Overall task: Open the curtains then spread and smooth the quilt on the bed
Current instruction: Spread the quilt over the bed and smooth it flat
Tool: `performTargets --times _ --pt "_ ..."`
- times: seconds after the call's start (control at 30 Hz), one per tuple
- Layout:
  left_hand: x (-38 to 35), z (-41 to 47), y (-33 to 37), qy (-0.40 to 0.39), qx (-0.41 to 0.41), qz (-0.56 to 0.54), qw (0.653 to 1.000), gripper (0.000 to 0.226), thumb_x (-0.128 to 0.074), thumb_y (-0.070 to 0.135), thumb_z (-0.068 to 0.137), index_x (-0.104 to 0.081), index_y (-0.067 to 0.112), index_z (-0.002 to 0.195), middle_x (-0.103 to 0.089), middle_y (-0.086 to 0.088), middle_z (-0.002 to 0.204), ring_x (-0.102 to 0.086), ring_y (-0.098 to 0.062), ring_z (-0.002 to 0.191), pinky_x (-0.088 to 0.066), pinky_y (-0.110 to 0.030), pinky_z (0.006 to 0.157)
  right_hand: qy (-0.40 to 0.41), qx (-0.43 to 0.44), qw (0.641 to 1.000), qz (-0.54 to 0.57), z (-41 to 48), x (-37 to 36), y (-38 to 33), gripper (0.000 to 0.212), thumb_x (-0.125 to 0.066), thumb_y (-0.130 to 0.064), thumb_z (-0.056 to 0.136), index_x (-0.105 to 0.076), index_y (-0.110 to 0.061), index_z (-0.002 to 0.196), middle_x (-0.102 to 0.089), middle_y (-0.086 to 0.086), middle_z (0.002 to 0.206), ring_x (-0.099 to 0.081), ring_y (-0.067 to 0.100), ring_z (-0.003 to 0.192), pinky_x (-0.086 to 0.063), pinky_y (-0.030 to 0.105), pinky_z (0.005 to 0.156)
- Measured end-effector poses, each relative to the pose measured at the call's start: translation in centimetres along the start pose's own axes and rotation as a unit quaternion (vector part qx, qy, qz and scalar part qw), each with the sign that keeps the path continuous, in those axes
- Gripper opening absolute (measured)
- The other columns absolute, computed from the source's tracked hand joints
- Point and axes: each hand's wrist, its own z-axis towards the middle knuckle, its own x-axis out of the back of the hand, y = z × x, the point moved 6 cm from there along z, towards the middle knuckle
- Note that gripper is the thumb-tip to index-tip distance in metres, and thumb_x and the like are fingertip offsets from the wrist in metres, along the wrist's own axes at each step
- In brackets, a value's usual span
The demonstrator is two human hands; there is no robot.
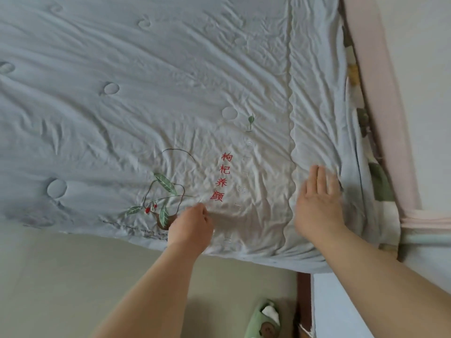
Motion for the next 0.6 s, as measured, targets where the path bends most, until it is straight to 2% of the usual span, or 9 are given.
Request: performTargets --times 0.07,0.13,0.2,0.27,0.33,0.4,0.47,0.53,0.6 --pt "1.6 0.7 -2.1 0.026 0.009 0.015 0.999 0.017 -0.046 0.021 0.091 -0.055 0.018 0.106 -0.054 0.000 0.105 -0.055 -0.020 0.087 -0.043 -0.031 0.065 -0.008 0.049 0.996 0.071 0.8 1.6 -3.3 0.084 -0.050 -0.039 0.088 -0.006 -0.001 0.149 0.006 0.028 0.155 0.005 0.042 0.145 0.001 0.053 0.119" --pt "3.3 1.5 -4.5 0.043 0.012 0.061 0.997 0.031 -0.056 0.025 0.087 -0.051 0.019 0.118 -0.050 -0.001 0.119 -0.049 -0.023 0.108 -0.044 -0.035 0.083 0.011 0.124 0.985 0.121 1.3 3.3 -7.2 0.094 -0.059 -0.046 0.081 -0.006 -0.006 0.148 -0.004 0.025 0.154 -0.003 0.039 0.145 -0.005 0.050 0.119" --pt "4.9 2.3 -7.1 0.067 0.007 0.116 0.991 0.042 -0.059 0.027 0.086 -0.045 0.021 0.125 -0.045 -0.001 0.128 -0.043 -0.024 0.118 -0.039 -0.035 0.095 0.031 0.198 0.969 0.143 1.2 4.9 -11.2 0.104 -0.063 -0.052 0.078 -0.001 -0.011 0.150 0.000 0.022 0.157 0.000 0.036 0.146 -0.002 0.046 0.120" --pt "6.4 3.2 -10.1 0.091 0.007 0.164 0.982 0.051 -0.059 0.021 0.085 -0.039 0.023 0.131 -0.039 -0.002 0.135 -0.040 -0.024 0.124 -0.035 -0.035 0.101 0.059 0.253 0.954 0.147 0.9 6.2 -15.0 0.105 -0.065 -0.054 0.076 -0.001 -0.015 0.150 -0.002 0.018 0.157 -0.002 0.034 0.146 -0.003 0.043 0.119" --pt "7.6 4.3 -13.4 0.102 0.015 0.189 0.977 0.063 -0.061 0.017 0.083 -0.033 0.024 0.138 -0.035 -0.002 0.141 -0.039 -0.024 0.128 -0.034 -0.036 0.105 0.082 0.286 0.943 0.150 1.0 7.3 -18.3 0.096 -0.068 -0.050 0.075 -0.014 -0.016 0.146 -0.019 0.014 0.149 -0.018 0.031 0.141 -0.014 0.041 0.118" --pt "8.6 5.4 -15.7 0.104 0.020 0.203 0.974 0.067 -0.063 0.019 0.084 -0.030 0.024 0.141 -0.036 0.000 0.142 -0.039 -0.023 0.129 -0.034 -0.036 0.105 0.101 0.294 0.937 0.160 1.3 8.1 -20.5 0.073 -0.068 -0.041 0.077 -0.032 -0.015 0.135 -0.036 0.008 0.134 -0.034 0.027 0.128 -0.026 0.038 0.112" --pt "9.4 6.7 -17.1 0.102 0.007 0.217 0.971 0.053 -0.060 0.017 0.085 -0.040 0.022 0.133 -0.047 0.001 0.131 -0.047 -0.023 0.121 -0.038 -0.034 0.099 0.111 0.290 0.934 0.179 1.9 9.0 -22.1 0.039 -0.063 -0.025 0.084 -0.049 -0.014 0.118 -0.049 0.006 0.120 -0.047 0.025 0.113 -0.037 0.035 0.099" --pt "10.3 8.2 -17.8 0.090 -0.021 0.232 0.968 0.022 -0.052 0.009 0.087 -0.054 0.018 0.108 -0.057 -0.001 0.109 -0.057 -0.024 0.103 -0.044 -0.033 0.083 0.083 0.269 0.939 0.198 2.8 9.6 -23.4 0.015 -0.054 -0.014 0.090 -0.059 -0.011 0.103 -0.059 0.006 0.106 -0.057 0.026 0.100 -0.042 0.033 0.081" --pt "10.9 9.3 -18.0 0.060 -0.042 0.250 0.966 0.015 -0.046 0.004 0.088 -0.051 0.017 0.084 -0.060 -0.003 0.093 -0.060 -0.025 0.089 -0.044 -0.032 0.070 0.038 0.235 0.949 0.208 3.7 9.9 -23.7 0.016 -0.050 -0.012 0.089 -0.064 -0.011 0.097 -0.065 0.008 0.097 -0.062 0.029 0.091 -0.042 0.032 0.072"
